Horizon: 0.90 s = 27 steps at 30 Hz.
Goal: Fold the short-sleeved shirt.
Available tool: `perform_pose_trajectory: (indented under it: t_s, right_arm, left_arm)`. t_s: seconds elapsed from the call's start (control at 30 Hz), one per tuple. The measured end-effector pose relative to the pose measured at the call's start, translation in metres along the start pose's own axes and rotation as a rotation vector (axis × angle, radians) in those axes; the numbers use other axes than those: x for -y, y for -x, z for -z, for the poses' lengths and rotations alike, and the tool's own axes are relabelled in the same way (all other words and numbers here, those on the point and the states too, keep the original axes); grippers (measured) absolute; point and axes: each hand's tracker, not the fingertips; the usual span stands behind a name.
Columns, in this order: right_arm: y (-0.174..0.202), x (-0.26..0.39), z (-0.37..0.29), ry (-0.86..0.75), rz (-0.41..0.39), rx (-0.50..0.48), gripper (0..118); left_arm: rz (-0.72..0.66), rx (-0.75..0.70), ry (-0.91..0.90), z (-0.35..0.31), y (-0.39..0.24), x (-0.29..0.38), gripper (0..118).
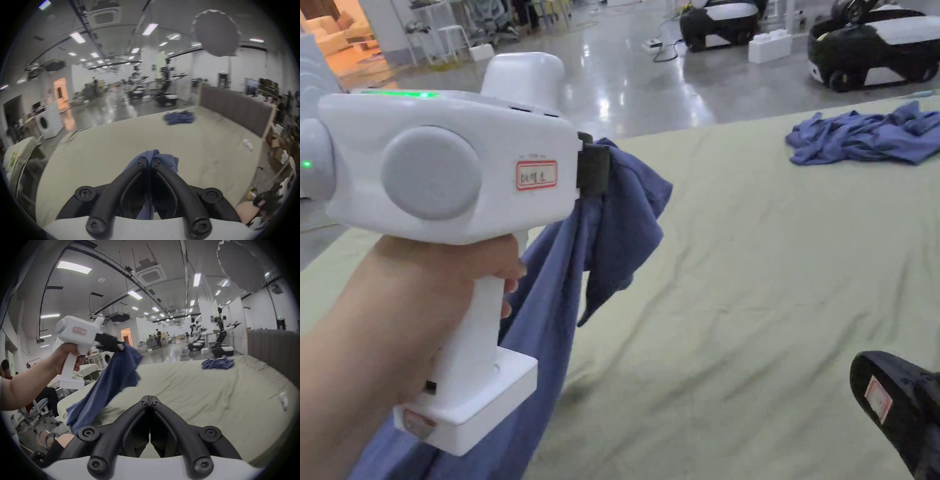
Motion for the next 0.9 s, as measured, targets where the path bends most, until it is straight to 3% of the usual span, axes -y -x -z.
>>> perform_pose_trajectory:
  t_s: [0.1,0.27,0.47,0.67,0.7,0.73,0.77,0.8,0.9]
  right_arm:
    - [-0.022,-0.005,-0.040,-0.023,-0.032,0.091,2]
    - [-0.062,0.003,-0.103,-0.026,-0.008,0.249,2]
    - [-0.098,0.020,-0.149,0.009,0.036,0.363,2]
    - [-0.112,0.031,-0.162,0.047,0.027,0.396,2]
    - [-0.113,0.033,-0.162,0.052,0.026,0.395,2]
    - [-0.114,0.034,-0.161,0.056,0.026,0.396,2]
    - [-0.113,0.035,-0.159,0.057,0.027,0.399,2]
    - [-0.113,0.036,-0.158,0.055,0.030,0.400,2]
    - [-0.112,0.034,-0.150,0.051,0.036,0.383,2]
  left_arm:
    - [0.056,0.110,-0.009,0.033,-0.074,-0.029,5]
    - [0.050,0.281,0.052,0.097,-0.183,-0.044,5]
    - [0.188,0.322,0.314,0.176,-0.320,0.034,5]
    - [0.058,0.314,0.440,0.244,-0.349,0.115,5]
    - [0.042,0.301,0.452,0.248,-0.347,0.124,19]
    - [0.017,0.299,0.463,0.250,-0.344,0.130,57]
    - [-0.024,0.309,0.485,0.252,-0.340,0.135,101]
    - [-0.048,0.332,0.512,0.246,-0.332,0.138,118]
    - [-0.113,0.403,0.406,0.216,-0.297,0.131,118]
